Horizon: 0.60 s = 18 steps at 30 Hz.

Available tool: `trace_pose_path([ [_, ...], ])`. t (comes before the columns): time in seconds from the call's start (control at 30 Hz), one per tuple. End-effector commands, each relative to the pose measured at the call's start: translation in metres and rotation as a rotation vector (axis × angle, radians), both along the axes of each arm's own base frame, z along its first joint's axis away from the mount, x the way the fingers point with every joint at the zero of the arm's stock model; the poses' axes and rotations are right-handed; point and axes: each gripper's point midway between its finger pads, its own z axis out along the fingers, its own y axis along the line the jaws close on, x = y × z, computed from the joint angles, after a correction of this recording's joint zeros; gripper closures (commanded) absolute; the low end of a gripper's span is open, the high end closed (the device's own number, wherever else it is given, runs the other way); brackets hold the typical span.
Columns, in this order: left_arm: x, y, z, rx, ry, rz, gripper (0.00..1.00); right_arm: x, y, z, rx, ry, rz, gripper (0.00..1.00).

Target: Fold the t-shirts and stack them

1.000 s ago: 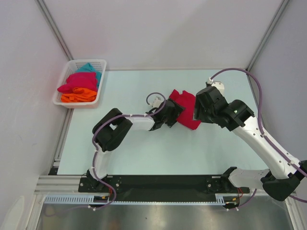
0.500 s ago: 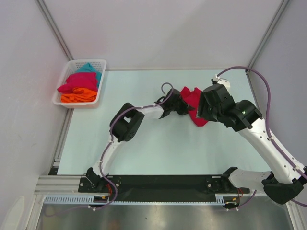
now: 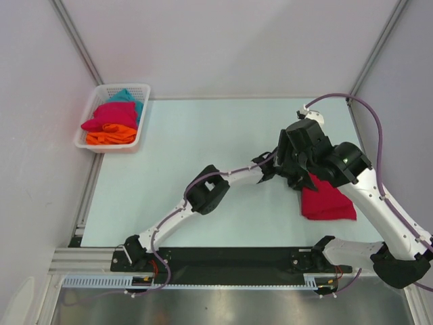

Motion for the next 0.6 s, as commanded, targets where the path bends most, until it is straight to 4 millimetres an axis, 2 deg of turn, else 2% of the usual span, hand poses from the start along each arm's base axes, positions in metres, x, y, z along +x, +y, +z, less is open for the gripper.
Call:
trace_pose_path([
  [0.0,-0.029,0.011,0.004,-0.068,0.024,-0.153,0.51,0.006,0.01,0.005,0.042,-0.028,-0.001,0.37],
  [0.03,-0.029,0.013,0.002,-0.063,0.019,-0.143,0.4,0.007,0.012,0.001,0.039,-0.019,0.0,0.37],
  [0.07,-0.027,0.017,0.013,-0.075,-0.002,-0.136,0.28,0.007,0.011,-0.004,0.031,-0.01,-0.001,0.36],
  [0.1,-0.028,0.023,0.005,-0.055,0.003,-0.127,0.14,0.007,0.012,-0.008,0.026,-0.004,-0.002,0.36],
  [0.13,-0.023,0.026,0.005,-0.045,-0.009,-0.106,0.1,0.008,0.012,-0.012,0.021,0.004,-0.007,0.36],
  [0.17,-0.013,0.032,0.021,-0.061,-0.049,-0.085,0.08,0.008,0.011,-0.015,0.015,0.009,-0.007,0.36],
  [0.2,-0.013,0.041,0.012,-0.026,-0.041,-0.065,0.01,0.008,0.011,-0.018,0.009,0.018,-0.01,0.36],
  [0.23,-0.006,0.047,0.015,-0.016,-0.057,-0.038,0.01,0.008,0.01,-0.019,0.005,0.019,-0.012,0.36],
  [0.27,0.011,0.055,0.033,-0.02,-0.104,0.013,0.0,0.008,0.009,-0.018,0.006,0.017,-0.017,0.36],
  [0.3,0.014,0.067,0.023,0.022,-0.092,0.041,0.0,0.008,0.008,-0.018,0.007,0.016,-0.018,0.36],
  [0.33,0.021,0.075,0.043,0.013,-0.118,0.069,0.0,0.008,0.008,-0.019,0.005,0.017,-0.019,0.36],
  [0.37,0.043,0.09,0.042,0.044,-0.141,0.149,0.0,0.007,0.006,-0.018,0.003,0.014,-0.023,0.36],
  [0.4,0.043,0.108,0.026,0.1,-0.115,0.184,0.0,0.007,0.005,-0.019,-0.003,0.015,-0.026,0.36],
  [0.43,0.05,0.119,0.045,0.089,-0.136,0.218,0.01,0.007,0.002,-0.025,-0.013,0.026,-0.032,0.36],
  [0.47,0.065,0.138,0.045,0.109,-0.128,0.275,0.0,0.006,0.001,-0.028,-0.018,0.028,-0.036,0.36],
  [0.5,0.066,0.157,0.027,0.158,-0.103,0.319,0.0,0.005,-0.001,-0.033,-0.022,0.034,-0.038,0.36],
  [0.53,0.08,0.175,0.044,0.145,-0.118,0.371,0.01,0.002,-0.004,-0.049,-0.033,0.07,-0.043,0.36],
  [0.57,0.084,0.188,0.044,0.153,-0.11,0.405,0.0,0.003,-0.003,-0.056,-0.018,0.075,-0.042,0.36],
])
